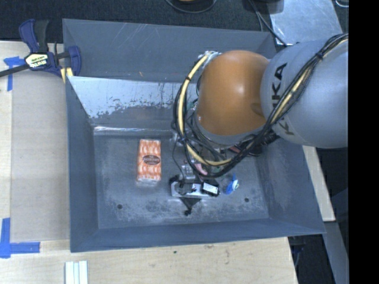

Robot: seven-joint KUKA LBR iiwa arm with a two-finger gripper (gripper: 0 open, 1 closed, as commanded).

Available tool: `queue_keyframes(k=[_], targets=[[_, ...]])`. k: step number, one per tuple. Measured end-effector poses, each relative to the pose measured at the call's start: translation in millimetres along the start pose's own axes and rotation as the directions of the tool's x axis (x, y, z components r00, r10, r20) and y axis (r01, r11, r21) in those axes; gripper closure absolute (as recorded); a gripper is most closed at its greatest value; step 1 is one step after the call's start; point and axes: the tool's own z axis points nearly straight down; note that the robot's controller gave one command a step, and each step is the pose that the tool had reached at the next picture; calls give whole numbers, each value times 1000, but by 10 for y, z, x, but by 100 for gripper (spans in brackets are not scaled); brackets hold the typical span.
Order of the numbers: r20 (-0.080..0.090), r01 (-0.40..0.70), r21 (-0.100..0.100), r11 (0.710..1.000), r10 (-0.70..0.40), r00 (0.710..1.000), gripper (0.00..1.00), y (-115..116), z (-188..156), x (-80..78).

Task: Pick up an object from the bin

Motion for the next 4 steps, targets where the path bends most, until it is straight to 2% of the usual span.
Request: queue_keyframes(k=[1,2,3,4], targets=[[9,-3,-2,1000,3,1000,0,-5,-48,-16],[1,22,0,1000,-22,1000,0,-146,357,227],[10,-72,-2,997,72,997,0,-886,781,138],[6,139,0,990,-139,990,0,-730,1230,-90]])
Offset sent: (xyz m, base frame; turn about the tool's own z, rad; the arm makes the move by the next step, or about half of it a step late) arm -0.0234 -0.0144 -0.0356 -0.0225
